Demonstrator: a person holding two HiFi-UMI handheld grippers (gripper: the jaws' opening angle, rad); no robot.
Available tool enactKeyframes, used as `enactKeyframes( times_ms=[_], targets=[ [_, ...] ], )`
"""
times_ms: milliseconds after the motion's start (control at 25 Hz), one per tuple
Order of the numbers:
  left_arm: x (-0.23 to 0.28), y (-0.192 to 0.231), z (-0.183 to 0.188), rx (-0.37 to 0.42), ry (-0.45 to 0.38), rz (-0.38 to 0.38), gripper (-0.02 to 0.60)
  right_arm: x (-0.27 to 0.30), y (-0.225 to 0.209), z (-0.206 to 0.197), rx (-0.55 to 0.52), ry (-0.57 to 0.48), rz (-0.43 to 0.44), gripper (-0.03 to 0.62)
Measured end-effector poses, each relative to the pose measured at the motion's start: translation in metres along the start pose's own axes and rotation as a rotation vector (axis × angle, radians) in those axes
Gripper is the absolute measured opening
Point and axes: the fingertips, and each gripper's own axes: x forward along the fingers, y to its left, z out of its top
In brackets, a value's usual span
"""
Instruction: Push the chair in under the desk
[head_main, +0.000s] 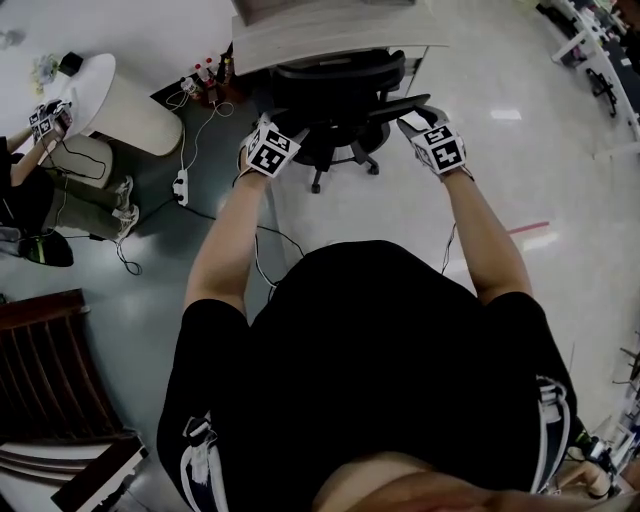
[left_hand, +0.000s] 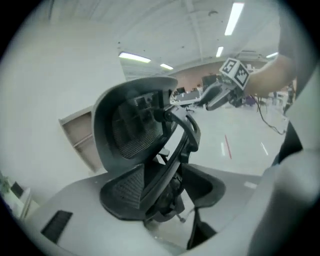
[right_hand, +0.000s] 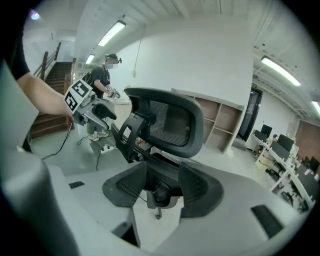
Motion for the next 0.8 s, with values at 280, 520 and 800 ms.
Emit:
enactKeyframes(
  times_ms=[280, 520, 800],
  targets=[
    [-0.036, -0.022, 0.023, -0.216, -0.186, -0.019, 0.215, -0.028, 0.016, 0.008, 0.178, -0.082, 0.009, 0.139],
    [-0.053, -0.034, 0.031, -0.320, -0.270, -0.055, 0.184, -0.044, 0.028, 0.010, 0.219, -0.108, -0.016, 0.093],
    [-0.059, -0.039, 0.031, -0.340, -0.309, -0.074, 0.152, -0.053, 0.032, 0.011, 0.262, -0.125, -0.034, 0.054]
  ],
)
